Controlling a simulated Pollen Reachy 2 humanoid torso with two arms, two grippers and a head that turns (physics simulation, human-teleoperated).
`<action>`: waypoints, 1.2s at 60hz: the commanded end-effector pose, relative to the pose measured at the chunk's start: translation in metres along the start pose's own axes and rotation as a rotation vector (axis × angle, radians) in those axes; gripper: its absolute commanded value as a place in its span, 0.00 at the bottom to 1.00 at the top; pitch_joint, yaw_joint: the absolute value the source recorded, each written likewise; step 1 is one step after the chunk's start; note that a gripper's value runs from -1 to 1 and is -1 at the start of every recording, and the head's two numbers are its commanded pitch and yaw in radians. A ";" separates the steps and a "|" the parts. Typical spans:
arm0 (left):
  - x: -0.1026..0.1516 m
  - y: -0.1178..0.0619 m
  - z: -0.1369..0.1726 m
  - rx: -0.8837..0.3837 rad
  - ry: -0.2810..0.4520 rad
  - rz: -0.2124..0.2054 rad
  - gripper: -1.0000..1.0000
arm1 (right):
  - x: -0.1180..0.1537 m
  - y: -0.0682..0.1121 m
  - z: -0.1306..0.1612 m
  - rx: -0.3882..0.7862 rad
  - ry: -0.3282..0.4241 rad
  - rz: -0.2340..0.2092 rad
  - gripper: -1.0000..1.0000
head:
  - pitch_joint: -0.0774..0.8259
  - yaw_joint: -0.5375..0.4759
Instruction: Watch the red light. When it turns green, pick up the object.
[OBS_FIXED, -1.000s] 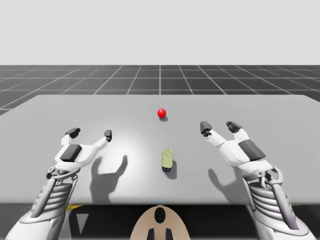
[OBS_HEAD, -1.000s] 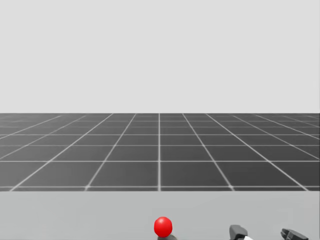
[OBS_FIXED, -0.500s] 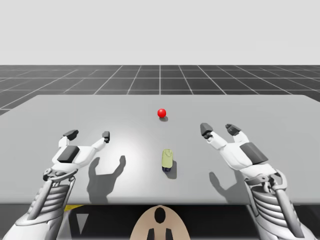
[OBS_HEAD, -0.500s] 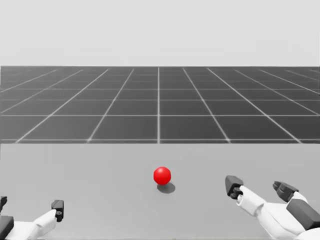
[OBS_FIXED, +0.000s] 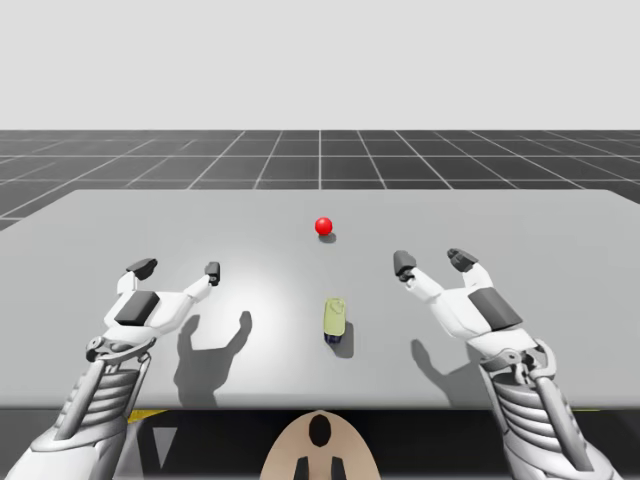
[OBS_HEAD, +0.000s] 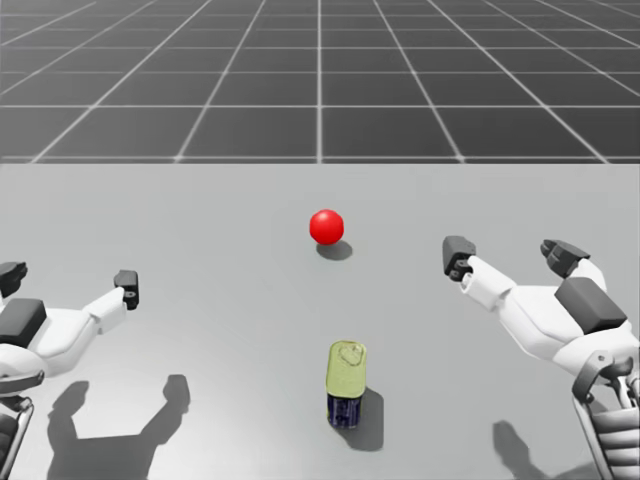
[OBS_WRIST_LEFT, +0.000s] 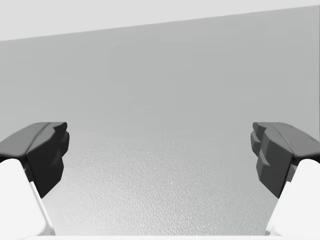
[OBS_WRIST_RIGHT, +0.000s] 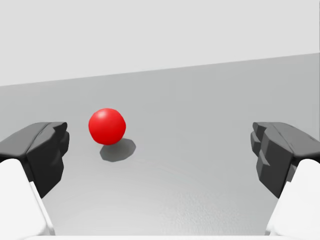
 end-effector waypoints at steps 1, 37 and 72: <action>0.000 -0.001 0.000 0.000 -0.002 -0.001 0.00 | -0.002 0.002 0.000 0.001 -0.006 -0.003 0.00 | 0.60 0.53; 0.000 -0.002 0.001 -0.001 -0.001 -0.004 0.00 | -0.002 0.004 0.001 0.007 -0.010 0.002 0.00 | 0.58 0.52; 0.000 -0.002 0.001 -0.002 0.001 -0.006 0.00 | -0.001 0.006 0.002 0.009 -0.015 0.003 0.00 | 0.67 0.51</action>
